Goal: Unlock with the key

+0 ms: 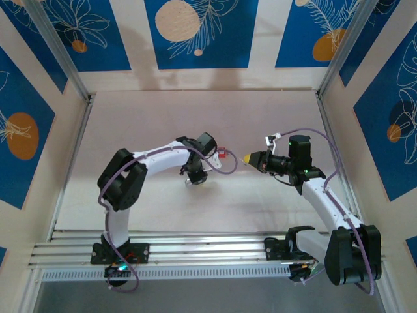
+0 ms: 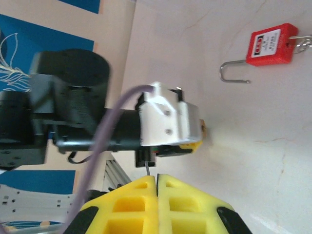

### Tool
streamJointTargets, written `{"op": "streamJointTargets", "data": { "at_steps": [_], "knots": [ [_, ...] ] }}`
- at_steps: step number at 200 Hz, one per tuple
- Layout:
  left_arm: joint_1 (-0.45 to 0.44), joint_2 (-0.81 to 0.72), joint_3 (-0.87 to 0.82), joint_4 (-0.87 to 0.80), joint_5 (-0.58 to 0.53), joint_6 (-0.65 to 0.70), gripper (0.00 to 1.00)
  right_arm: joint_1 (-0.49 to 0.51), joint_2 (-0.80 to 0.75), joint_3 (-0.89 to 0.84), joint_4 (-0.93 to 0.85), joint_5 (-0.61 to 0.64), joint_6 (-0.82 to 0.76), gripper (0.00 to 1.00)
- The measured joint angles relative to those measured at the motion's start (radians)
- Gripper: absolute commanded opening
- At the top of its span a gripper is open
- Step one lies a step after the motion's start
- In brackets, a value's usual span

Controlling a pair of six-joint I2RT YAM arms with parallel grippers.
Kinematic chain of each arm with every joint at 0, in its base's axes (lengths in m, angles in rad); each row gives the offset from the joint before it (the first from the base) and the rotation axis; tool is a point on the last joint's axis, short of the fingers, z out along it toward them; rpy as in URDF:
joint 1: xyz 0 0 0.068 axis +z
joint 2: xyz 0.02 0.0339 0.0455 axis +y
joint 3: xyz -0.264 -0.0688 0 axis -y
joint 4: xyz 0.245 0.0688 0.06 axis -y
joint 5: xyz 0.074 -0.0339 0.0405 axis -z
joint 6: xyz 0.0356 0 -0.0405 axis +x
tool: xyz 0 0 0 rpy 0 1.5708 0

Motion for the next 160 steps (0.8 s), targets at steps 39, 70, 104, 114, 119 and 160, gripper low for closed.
{"op": "streamJointTargets", "data": {
  "at_steps": [39, 70, 104, 114, 119, 160],
  "knots": [
    [0.001, -0.116, -0.054, 0.111, -0.01, 0.002, 0.26, 0.012, 0.001, 0.0, -0.032, 0.042, -0.019, 0.0],
    [-0.003, -0.185, -0.142, 0.22, -0.019, 0.01, 0.25, 0.022, 0.0, 0.0, -0.041, 0.063, -0.03, 0.0],
    [-0.031, -0.273, -0.26, 0.364, -0.055, 0.056, 0.24, 0.068, -0.011, 0.001, -0.074, 0.14, -0.058, 0.0],
    [-0.045, -0.291, -0.281, 0.41, -0.067, 0.07, 0.25, 0.083, -0.017, 0.001, -0.086, 0.166, -0.067, 0.0],
    [-0.053, -0.3, -0.291, 0.438, -0.075, 0.079, 0.25, 0.092, -0.019, 0.001, -0.092, 0.18, -0.072, 0.0],
    [-0.139, -0.354, -0.378, 0.652, -0.142, 0.163, 0.26, 0.165, -0.05, 0.018, -0.138, 0.284, -0.116, 0.0]
  ]
}}
